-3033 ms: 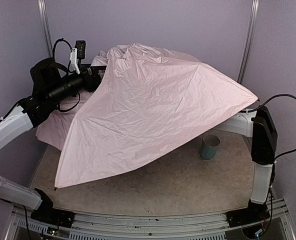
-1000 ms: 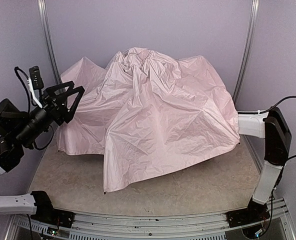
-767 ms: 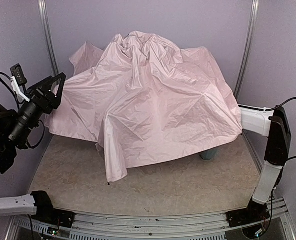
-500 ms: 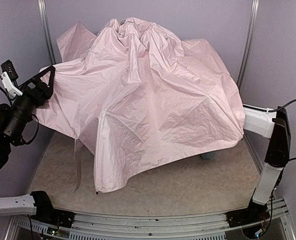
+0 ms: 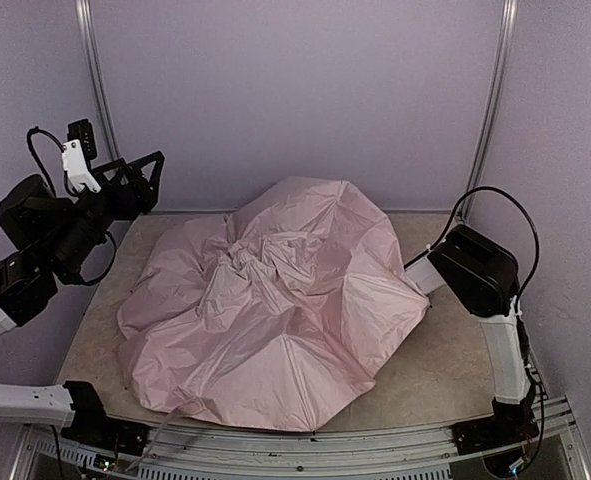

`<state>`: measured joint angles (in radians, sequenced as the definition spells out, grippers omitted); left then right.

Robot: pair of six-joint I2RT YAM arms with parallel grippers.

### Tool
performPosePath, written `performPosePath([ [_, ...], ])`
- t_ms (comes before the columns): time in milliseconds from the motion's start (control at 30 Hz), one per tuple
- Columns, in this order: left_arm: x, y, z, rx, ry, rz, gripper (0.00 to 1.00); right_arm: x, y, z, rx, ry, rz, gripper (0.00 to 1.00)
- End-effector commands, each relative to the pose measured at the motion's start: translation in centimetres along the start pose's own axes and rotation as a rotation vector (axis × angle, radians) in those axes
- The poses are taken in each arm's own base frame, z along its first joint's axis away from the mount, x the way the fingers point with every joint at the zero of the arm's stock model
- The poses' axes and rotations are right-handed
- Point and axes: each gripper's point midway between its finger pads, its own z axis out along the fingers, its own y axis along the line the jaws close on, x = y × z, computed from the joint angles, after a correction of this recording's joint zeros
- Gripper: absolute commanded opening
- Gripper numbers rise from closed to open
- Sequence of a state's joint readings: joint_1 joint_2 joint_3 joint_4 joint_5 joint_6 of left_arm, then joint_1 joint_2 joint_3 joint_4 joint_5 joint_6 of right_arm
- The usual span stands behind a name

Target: Put away the umbrella

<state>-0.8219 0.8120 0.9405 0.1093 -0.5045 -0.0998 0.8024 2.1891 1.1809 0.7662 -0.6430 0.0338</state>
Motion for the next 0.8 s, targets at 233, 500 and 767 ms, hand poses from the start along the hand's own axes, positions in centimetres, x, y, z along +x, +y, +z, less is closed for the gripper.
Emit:
performPosePath([
  [233, 0.2, -1.1, 1.0, 0.029, 0.021, 0.050, 0.91, 0.6, -1.1, 0.4, 0.039, 0.052, -0.084, 0.00],
  [500, 0.3, -0.6, 0.3, 0.023, 0.016, 0.061, 0.91, -10.5, -1.8, -2.7, 0.167, 0.117, -0.165, 0.00],
  [767, 0.0, -1.7, -1.0, 0.124, -0.010, 0.081, 0.91, -18.3, -1.6, -9.3, 0.338, 0.339, -0.194, 0.00],
])
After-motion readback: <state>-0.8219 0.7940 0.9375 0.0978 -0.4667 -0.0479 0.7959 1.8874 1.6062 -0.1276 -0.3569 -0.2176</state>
